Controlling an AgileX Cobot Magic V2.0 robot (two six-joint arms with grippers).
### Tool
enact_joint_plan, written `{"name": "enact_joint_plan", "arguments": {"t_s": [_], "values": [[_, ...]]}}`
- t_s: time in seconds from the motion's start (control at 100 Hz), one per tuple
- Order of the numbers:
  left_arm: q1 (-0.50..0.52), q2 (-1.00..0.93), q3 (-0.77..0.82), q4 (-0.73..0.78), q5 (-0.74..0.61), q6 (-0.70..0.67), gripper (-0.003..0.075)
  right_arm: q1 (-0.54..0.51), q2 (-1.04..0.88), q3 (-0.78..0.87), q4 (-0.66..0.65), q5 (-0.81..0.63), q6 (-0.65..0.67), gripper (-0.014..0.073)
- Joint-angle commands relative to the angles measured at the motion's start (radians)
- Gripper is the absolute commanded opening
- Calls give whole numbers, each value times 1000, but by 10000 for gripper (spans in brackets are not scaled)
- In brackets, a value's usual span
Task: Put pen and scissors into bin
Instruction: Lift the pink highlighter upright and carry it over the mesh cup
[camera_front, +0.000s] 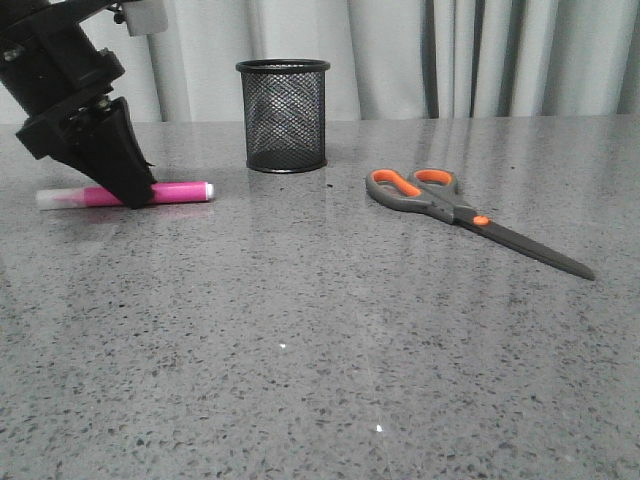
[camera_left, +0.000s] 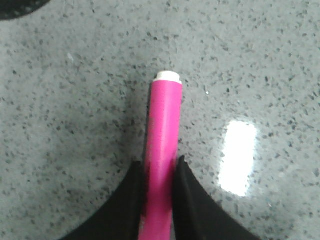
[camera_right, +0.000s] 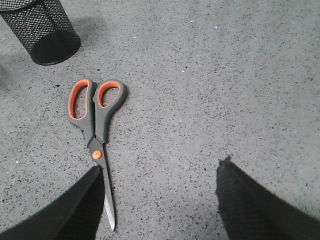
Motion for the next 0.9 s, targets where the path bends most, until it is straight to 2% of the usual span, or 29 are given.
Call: {"name": "enact_joint_plan", "arguments": {"t_s": [0.0,0.08,0.18,0.36,0.47,0.64,0.89], "values": [[-6,-72,-55,-22,7,-57,-19,1,1,-35,6,-60,-13,432],[0,-106,-102,-57,4,-73,-19,1,1,-35,6,-60,-13,432],[16,-149,-159,-227,-15,-73,-19,1,1,-35,6,-60,-13,432],[7,-177,-180,-777,-169,45,-20,1,1,-35,6,-60,-13,432],[-48,-162,-180,-974,-337,105,-19,1,1,-35,6,-56,-13,432],[-140,-100,-180,-1091,-569,177,-19,1,1,-35,6,-44,-13,432],[-180,1,-180,-1138,-624,231,-19,1,1,-35,6,-43,-13,432]]}}
